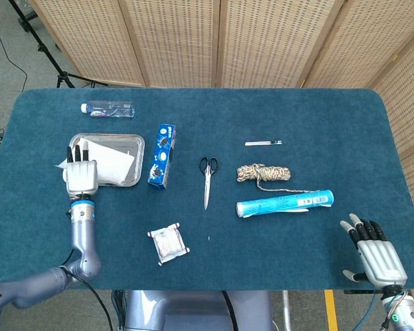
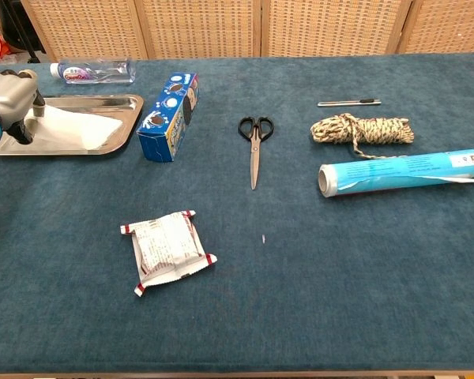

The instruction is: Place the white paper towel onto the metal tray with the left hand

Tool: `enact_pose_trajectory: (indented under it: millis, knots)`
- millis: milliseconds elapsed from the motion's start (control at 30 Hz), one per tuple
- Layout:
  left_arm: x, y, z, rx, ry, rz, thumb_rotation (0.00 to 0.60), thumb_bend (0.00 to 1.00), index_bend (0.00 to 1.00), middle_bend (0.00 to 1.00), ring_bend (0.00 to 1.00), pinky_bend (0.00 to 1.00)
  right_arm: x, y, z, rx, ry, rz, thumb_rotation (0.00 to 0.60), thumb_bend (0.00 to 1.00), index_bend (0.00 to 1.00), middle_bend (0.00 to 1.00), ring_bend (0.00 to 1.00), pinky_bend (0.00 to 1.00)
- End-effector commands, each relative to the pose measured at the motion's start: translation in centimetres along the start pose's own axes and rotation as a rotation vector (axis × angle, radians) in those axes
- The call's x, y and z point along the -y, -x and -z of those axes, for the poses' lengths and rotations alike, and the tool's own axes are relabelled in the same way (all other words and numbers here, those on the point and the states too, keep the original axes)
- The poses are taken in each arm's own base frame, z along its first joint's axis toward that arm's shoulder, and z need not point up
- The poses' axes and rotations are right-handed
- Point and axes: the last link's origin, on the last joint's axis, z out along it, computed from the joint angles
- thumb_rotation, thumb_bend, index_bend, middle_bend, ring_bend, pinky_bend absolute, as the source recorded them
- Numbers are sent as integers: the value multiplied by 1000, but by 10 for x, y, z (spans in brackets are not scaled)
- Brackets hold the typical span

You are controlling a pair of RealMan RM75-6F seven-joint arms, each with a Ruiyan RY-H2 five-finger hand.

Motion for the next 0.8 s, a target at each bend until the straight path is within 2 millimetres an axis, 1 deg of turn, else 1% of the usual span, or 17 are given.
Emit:
enact_pose_trajectory:
  millis: [33, 200, 333, 467, 667, 800]
  knots:
    - [-6, -1, 0, -4, -12, 21, 600, 596, 646, 0, 0, 0, 0, 0, 0, 0, -1, 0, 600, 0, 102, 0, 0, 0]
    - [-15, -2, 1, 6, -27, 65, 600, 595, 646, 0, 0, 0, 0, 0, 0, 0, -4, -1, 600, 0, 102, 0, 0, 0]
    - [-22, -1, 3, 15, -32, 67, 600, 595, 646, 0, 0, 0, 0, -1, 1, -2, -5, -2, 600, 0, 102, 0, 0, 0]
    - [-23, -1, 3, 10, -61, 59, 600, 595, 646, 0, 0, 0, -1, -2, 1, -5, -3, -7, 600, 0, 102, 0, 0, 0]
    - [-19, 2, -3, 16, -103, 40, 600, 595, 646, 0, 0, 0, 0, -2, 2, -6, -9, -8, 600, 0, 102, 0, 0, 0]
    - [-18, 4, -7, 27, -129, 59, 600, 595, 646, 0, 0, 0, 1, -2, 2, -5, -13, -7, 600, 0, 102, 0, 0, 0]
